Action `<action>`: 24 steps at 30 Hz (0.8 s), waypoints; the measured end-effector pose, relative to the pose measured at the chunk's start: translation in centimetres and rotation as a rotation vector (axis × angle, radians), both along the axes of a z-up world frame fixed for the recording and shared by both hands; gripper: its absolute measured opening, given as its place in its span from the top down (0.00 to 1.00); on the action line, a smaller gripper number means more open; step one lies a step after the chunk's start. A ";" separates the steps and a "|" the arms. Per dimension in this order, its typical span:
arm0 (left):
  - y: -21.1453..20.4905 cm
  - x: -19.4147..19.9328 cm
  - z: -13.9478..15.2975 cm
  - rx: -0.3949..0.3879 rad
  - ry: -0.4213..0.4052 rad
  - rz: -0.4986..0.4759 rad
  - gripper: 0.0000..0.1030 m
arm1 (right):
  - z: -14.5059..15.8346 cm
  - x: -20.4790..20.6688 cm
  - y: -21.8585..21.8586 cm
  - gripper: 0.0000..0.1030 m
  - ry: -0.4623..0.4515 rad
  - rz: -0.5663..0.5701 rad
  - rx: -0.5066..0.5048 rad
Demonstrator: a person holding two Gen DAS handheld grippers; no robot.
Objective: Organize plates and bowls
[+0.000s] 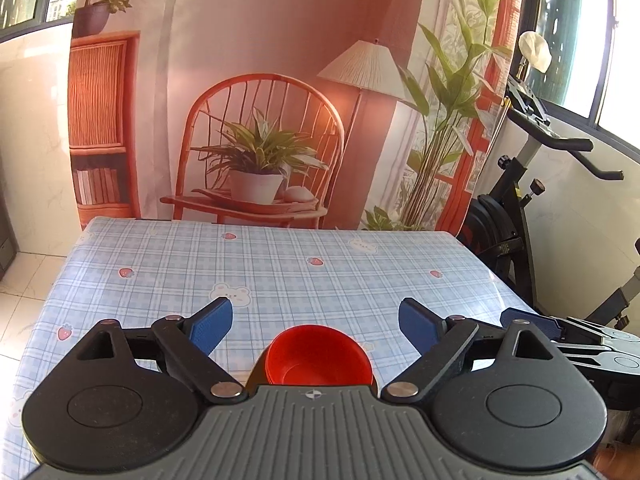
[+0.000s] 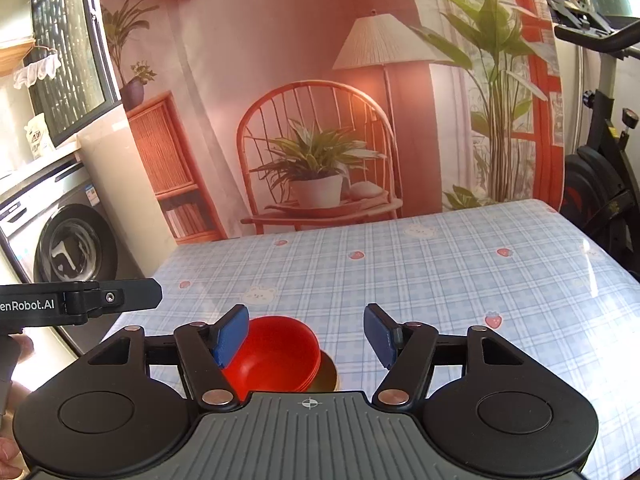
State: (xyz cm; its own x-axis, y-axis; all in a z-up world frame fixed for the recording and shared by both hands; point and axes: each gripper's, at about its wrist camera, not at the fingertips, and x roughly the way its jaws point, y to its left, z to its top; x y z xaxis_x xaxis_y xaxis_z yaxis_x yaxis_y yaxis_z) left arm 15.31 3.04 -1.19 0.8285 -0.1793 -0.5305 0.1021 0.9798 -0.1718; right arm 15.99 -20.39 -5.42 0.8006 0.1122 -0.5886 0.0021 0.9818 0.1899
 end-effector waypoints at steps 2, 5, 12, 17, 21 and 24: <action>-0.4 -1.0 1.2 0.016 -0.042 0.004 0.06 | 1.5 -1.0 -0.1 0.20 -0.042 0.006 0.001; -1.2 -2.7 3.0 0.028 -0.111 0.014 0.04 | 3.7 -2.5 -0.3 0.05 -0.096 0.016 -0.018; -2.7 -6.6 6.6 0.023 -0.213 -0.016 0.00 | 8.2 -5.8 -0.6 0.00 -0.180 0.007 -0.057; -3.8 -8.5 8.8 0.028 -0.255 -0.024 0.00 | 10.4 -7.8 -0.7 0.00 -0.211 0.001 -0.102; -4.3 -9.5 10.0 0.024 -0.288 -0.027 0.00 | 12.4 -9.3 -0.9 0.00 -0.257 -0.020 -0.123; -4.8 -10.3 10.3 0.043 -0.317 -0.020 0.00 | 13.8 -10.2 -1.2 0.00 -0.286 -0.041 -0.136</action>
State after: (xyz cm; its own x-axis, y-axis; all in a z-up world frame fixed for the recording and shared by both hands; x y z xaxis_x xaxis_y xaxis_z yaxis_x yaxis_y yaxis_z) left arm 4.99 -1.78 9.15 0.9502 -0.1802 -0.2542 0.1632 0.9828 -0.0866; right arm 5.79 -21.55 8.34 0.9379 0.0119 -0.3467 0.0077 0.9984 0.0552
